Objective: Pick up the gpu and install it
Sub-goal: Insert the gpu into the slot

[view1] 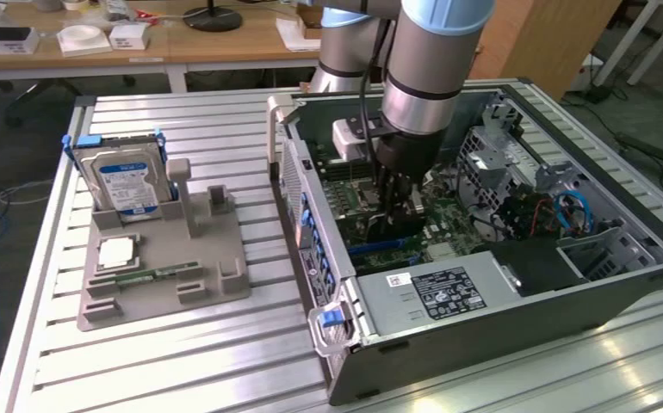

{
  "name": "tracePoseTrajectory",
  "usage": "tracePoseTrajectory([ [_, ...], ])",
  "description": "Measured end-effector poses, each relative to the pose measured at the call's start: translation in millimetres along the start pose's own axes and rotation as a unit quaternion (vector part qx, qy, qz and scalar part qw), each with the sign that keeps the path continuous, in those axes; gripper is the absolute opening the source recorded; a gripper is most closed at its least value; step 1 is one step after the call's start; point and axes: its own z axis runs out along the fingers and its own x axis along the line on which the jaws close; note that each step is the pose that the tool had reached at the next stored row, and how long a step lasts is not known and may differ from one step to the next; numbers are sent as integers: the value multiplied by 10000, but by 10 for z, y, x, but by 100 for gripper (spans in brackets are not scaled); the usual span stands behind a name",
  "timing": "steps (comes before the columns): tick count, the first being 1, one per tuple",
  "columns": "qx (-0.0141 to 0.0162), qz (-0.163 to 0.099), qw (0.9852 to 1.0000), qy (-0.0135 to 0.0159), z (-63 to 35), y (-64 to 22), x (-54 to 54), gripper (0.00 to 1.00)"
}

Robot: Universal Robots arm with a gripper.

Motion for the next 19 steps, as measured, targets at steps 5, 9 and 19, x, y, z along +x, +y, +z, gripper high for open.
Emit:
tracePoseTrajectory([
  [5,0,-1,10000,0,22,5,0,26],
  [9,0,-2,10000,0,38,8,0,26],
  [19,0,-4,10000,0,55,14,0,26],
])
